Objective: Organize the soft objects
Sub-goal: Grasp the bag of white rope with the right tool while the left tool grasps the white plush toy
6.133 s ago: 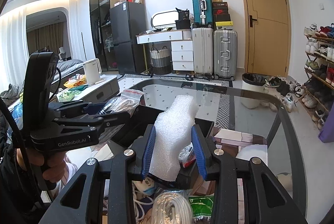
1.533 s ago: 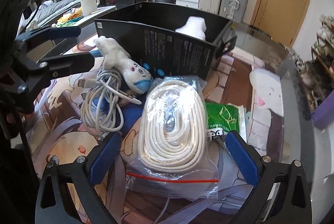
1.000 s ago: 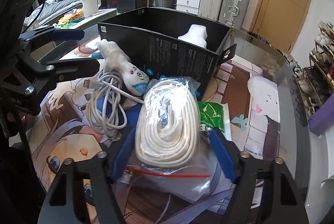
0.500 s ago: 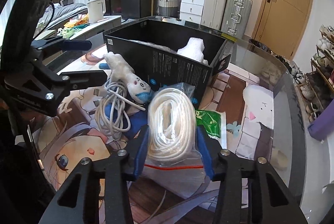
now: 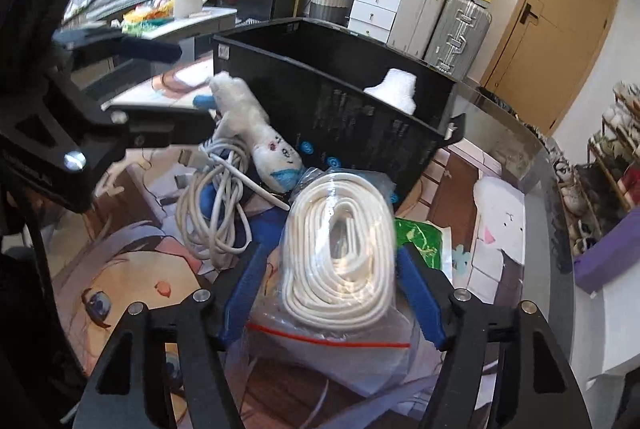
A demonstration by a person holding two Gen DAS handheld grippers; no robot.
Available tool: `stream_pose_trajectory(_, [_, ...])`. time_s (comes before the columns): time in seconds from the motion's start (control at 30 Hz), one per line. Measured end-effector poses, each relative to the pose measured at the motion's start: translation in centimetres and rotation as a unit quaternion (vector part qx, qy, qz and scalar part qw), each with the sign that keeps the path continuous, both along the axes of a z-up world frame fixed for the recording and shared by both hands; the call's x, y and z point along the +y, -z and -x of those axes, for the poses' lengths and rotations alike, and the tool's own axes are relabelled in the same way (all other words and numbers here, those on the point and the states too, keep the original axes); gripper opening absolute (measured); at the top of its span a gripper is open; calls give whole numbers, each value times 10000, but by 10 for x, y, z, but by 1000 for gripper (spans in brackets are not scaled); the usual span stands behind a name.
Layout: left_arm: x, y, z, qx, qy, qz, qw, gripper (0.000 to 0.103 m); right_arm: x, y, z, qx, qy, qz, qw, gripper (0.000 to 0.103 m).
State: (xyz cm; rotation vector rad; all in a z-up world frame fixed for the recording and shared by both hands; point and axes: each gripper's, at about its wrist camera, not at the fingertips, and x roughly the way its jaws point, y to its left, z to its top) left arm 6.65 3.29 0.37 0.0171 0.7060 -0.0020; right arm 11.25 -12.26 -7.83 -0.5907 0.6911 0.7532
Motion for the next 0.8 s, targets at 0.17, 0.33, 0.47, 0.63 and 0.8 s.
stream_pose_trajectory(0.17, [3,1,1,3,-10,14,10000,103,-3,-1,-6,165,47,-87,9998,41])
stream_pose_trajectory(0.33, [0,-1,-1,34,27,54,10000,103,-13,-9,-9,306,38,-361,9989,38])
stream_pose_trajectory(0.47, [0,-1,-3,93,16,212,9997,103,-24,-21,-10,301,56,-588,9978,38])
stream_pose_trajectory(0.63, [2,1,-7,187,-25,456,9988,103,-31,-31,-8,208,94,-681,9974,38])
stream_pose_trajectory(0.8, [-2,3,-13,228,-200,269,9992,103,-35,-36,-5,162,124,-701,9973,38])
